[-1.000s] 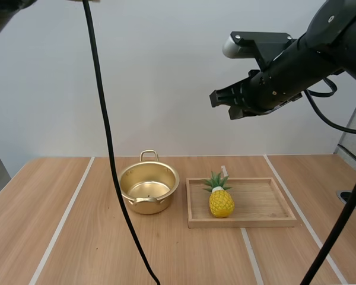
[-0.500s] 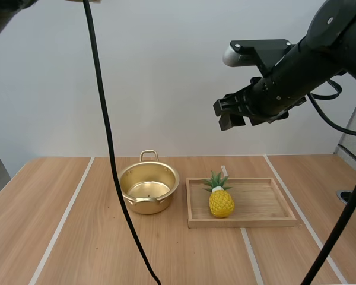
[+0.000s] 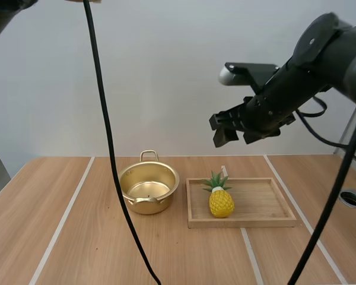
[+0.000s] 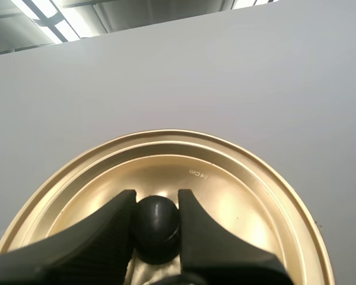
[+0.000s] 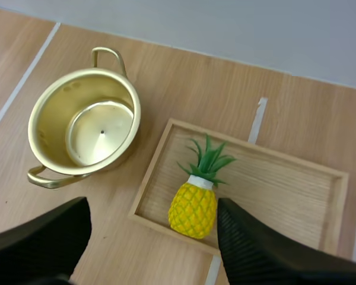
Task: Open the pot, put the pineapple inside, and close it
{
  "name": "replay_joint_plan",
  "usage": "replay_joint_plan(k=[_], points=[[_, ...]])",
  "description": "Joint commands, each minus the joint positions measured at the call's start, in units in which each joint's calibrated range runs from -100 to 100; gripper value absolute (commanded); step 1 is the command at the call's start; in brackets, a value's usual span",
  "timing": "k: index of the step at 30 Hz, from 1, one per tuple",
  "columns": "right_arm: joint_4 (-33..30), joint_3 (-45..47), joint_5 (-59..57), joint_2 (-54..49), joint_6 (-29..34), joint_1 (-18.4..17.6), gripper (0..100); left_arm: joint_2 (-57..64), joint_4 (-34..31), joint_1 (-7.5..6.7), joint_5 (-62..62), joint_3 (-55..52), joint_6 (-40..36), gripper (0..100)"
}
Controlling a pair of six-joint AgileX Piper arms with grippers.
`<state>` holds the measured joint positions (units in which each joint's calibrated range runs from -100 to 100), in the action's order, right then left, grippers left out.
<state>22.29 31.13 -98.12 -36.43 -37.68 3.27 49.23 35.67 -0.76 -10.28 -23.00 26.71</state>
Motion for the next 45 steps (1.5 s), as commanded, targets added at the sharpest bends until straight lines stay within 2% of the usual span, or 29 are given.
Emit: replay_joint_plan(k=[1, 5, 18, 29, 38, 45], points=[[1.0, 3.0, 6.3, 1.7, -1.0, 0.2, 100, 0.3, 0.4, 0.01, 0.6, 0.6, -0.4, 0], [1.0, 7.1, 13.8, 4.1, -1.9, 0.2, 100, 0.3, 0.4, 0.01, 0.6, 0.6, -0.4, 0], [2.4, 14.2, 24.3, 12.9, -6.3, 0.2, 100, 0.3, 0.4, 0.01, 0.6, 0.6, -0.4, 0], [3.6, 14.2, 25.6, 20.1, -8.6, 0.2, 100, 0.3, 0.4, 0.01, 0.6, 0.6, -0.4, 0], [8.0, 14.2, 27.5, 24.6, -12.3, 0.2, 100, 0.3, 0.4, 0.01, 0.6, 0.6, -0.4, 0], [8.0, 14.2, 27.6, 28.9, -13.0, 0.2, 100, 0.3, 0.4, 0.01, 0.6, 0.6, -0.4, 0]])
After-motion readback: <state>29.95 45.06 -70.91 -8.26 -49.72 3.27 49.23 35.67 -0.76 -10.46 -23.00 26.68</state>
